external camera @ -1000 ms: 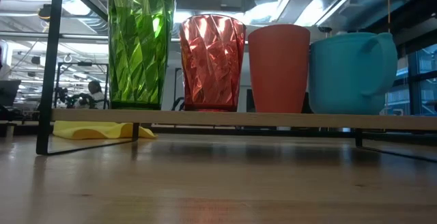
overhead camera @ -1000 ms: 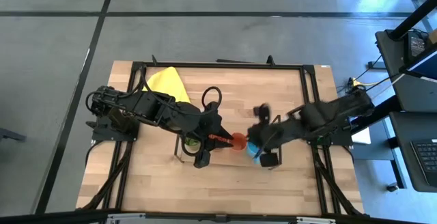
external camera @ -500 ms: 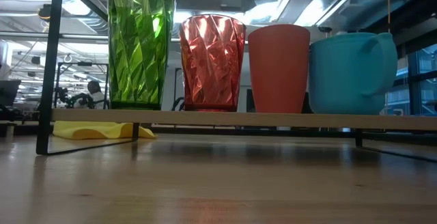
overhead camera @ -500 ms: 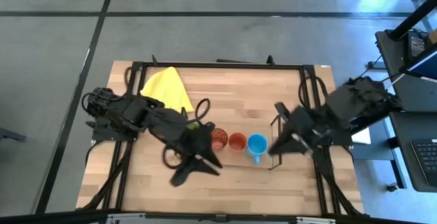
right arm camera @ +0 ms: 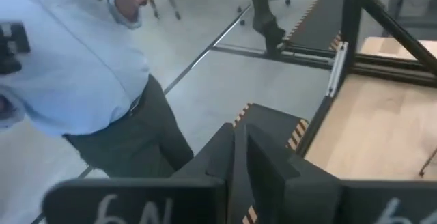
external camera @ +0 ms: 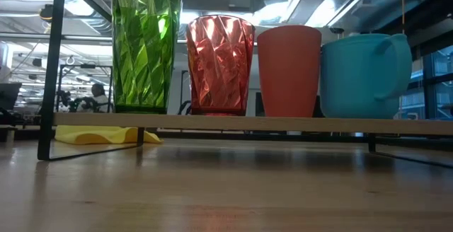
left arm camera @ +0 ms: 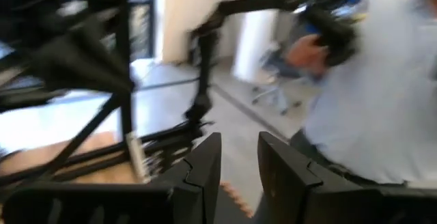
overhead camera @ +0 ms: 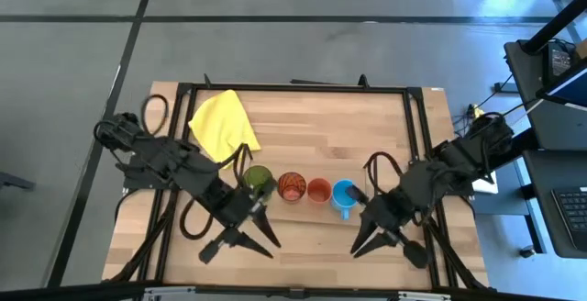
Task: Stack small to large cups/mugs on shelf
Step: Return to Home Position
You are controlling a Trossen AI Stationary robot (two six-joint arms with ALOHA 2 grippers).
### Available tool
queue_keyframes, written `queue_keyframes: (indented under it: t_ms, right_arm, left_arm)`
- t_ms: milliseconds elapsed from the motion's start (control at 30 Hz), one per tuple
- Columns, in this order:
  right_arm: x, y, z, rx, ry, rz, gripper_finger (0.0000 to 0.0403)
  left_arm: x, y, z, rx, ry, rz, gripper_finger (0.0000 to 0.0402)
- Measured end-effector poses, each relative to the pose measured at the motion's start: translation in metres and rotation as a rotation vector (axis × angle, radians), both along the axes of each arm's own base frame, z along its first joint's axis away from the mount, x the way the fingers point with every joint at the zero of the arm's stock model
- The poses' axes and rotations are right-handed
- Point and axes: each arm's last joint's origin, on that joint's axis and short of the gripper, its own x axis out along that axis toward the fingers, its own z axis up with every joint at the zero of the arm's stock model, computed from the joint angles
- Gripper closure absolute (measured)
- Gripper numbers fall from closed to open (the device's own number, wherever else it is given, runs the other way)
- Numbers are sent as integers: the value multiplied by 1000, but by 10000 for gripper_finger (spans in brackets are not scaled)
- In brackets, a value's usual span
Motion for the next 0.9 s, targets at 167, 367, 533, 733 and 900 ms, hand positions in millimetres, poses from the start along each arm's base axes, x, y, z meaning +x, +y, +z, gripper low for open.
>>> queue_keyframes:
  t_ms: [167,367,533,733,900]
  right_arm:
    - [-30,-30,-19,67,-41,-60,364]
    - [-113,-92,-30,141,-228,-199,364]
    - [-165,-127,-60,168,-391,-268,364]
    - [-199,-148,-113,201,-555,-353,364]
    - [-218,-157,-154,262,-689,-376,364]
  left_arm:
    - [-5,25,-35,-98,-94,-118,310]
    - [-69,102,-31,-98,-173,22,310]
    - [-131,143,-40,-40,-277,199,310]
    - [-181,161,-90,-86,-355,362,310]
    - [-201,165,-144,-168,-474,439,310]
